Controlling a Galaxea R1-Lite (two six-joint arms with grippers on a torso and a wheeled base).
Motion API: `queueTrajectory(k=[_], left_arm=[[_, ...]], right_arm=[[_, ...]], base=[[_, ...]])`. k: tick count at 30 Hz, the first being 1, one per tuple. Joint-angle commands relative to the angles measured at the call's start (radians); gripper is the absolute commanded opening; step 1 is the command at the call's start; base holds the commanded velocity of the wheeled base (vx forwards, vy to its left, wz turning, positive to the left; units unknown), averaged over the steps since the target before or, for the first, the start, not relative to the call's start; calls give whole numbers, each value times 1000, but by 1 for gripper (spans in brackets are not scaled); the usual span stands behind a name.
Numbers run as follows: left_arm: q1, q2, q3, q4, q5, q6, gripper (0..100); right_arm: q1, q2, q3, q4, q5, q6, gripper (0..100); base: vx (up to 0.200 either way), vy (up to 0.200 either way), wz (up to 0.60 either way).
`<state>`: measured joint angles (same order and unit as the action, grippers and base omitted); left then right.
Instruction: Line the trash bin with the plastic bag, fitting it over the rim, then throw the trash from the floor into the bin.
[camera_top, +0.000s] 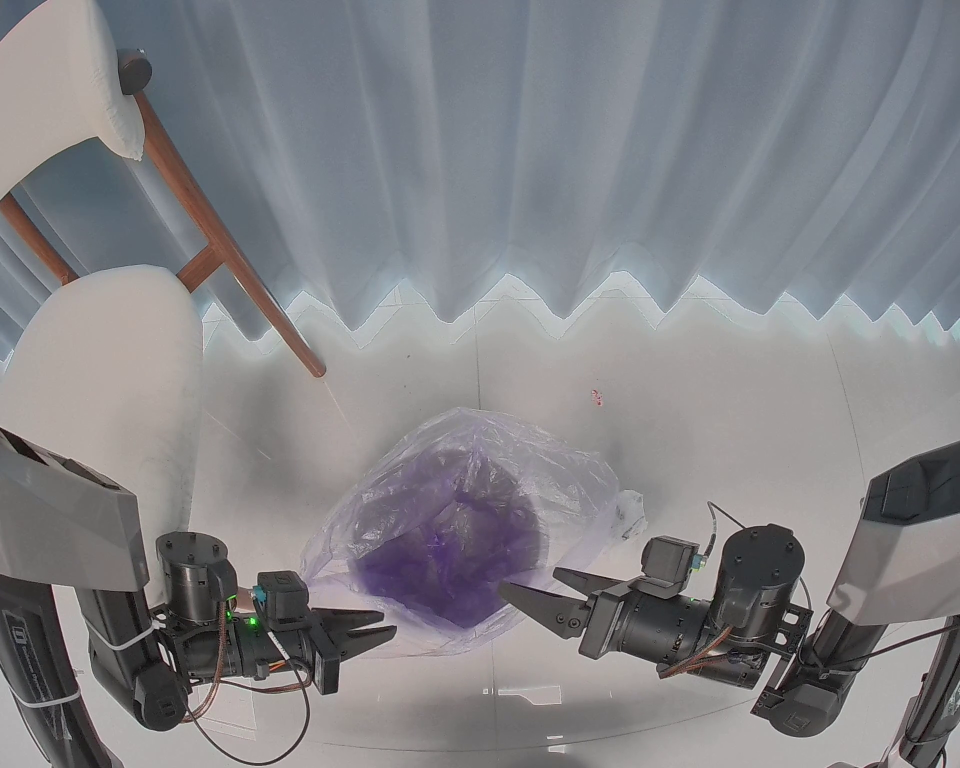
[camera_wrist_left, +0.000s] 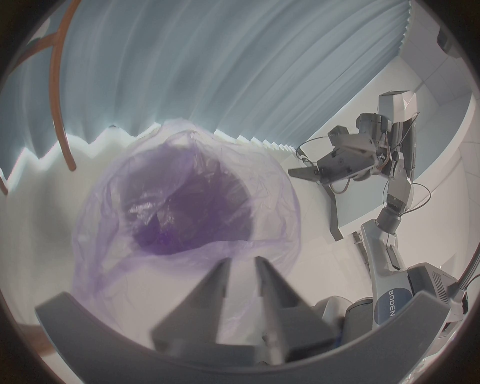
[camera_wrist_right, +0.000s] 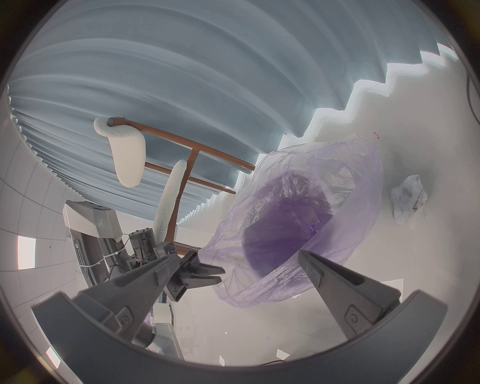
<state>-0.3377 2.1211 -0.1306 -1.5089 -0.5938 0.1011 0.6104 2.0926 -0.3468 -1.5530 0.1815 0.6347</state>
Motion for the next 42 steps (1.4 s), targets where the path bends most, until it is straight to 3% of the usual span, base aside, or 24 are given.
queueTrajectory(k=[1, 6, 10, 14, 22, 29, 42], left_arm=[[19, -66, -15, -1, -14, 11, 100], [8, -87, -156, 9, -17, 88, 100], [-7, -62, -236, 9, -18, 97, 100], [-43, 2, -288, 12, -63, 212, 100], [-127, 7, -227, 38, -81, 272, 100], [-130, -12, -124, 49, -89, 296, 100], [-115, 60, -168, 69, -86, 316, 100]], right_arm=[[3, -20, 0, -18, -2, -3, 100], [-12, -58, -1, -16, 1, 2, 100], [-14, -58, -3, -16, 1, 2, 100], [-14, -65, -4, -16, 1, 2, 100], [-15, -60, -8, -16, 1, 2, 100], [-24, -51, -11, -16, 3, 2, 100], [-23, -52, -9, -16, 3, 2, 100]], base=[[0, 0, 0], [0, 0, 0], [0, 0, 0], [0, 0, 0], [0, 0, 0], [0, 0, 0], [0, 0, 0]])
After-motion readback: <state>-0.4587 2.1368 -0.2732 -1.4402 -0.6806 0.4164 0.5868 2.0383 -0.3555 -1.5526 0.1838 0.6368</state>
